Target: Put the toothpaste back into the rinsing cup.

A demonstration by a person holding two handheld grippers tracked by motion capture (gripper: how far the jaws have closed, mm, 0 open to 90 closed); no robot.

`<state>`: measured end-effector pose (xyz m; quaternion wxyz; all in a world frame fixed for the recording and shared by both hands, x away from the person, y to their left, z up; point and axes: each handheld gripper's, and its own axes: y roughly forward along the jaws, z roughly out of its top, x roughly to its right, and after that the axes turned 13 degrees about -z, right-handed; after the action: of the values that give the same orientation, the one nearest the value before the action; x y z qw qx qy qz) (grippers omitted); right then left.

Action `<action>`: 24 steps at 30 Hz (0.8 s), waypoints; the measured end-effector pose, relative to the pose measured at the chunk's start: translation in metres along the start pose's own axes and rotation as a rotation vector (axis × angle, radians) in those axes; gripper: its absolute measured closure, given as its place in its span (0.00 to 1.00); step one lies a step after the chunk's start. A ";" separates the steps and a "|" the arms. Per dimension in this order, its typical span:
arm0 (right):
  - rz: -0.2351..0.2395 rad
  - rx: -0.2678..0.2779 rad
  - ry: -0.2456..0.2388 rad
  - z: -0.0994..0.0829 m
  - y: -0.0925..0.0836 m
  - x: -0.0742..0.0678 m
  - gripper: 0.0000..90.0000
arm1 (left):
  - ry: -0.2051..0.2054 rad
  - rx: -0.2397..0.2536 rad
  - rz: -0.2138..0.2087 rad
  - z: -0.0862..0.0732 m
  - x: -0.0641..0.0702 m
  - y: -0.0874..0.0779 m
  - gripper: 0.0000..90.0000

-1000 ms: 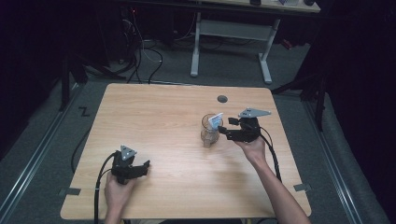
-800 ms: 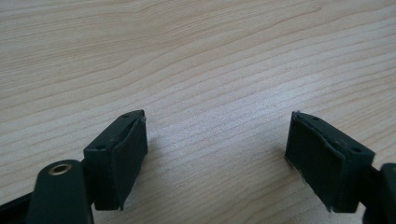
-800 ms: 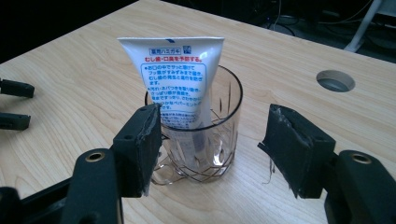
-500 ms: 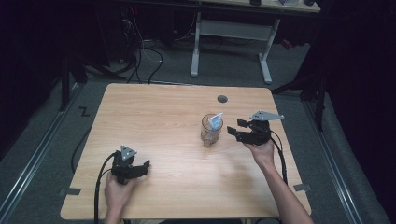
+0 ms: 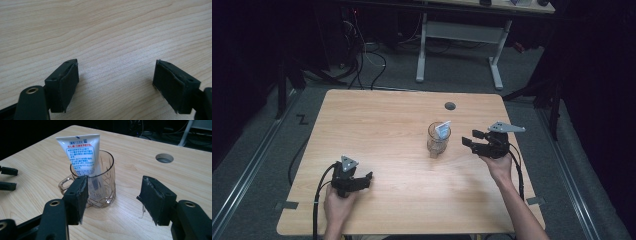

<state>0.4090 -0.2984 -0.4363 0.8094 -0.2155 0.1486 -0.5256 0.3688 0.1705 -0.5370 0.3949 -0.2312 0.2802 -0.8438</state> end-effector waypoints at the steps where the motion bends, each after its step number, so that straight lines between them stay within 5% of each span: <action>1: -0.001 -0.003 0.001 -0.001 -0.001 0.001 0.44 | 0.000 0.000 0.000 0.000 0.000 0.000 0.23; 24: -0.049 -0.009 0.064 -0.030 -0.018 0.019 0.48 | 0.000 0.000 0.000 0.000 0.000 0.000 0.23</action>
<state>0.3881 -0.3281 -0.4531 0.7901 -0.2060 0.1712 -0.5513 0.3688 0.1705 -0.5370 0.3948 -0.2312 0.2803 -0.8439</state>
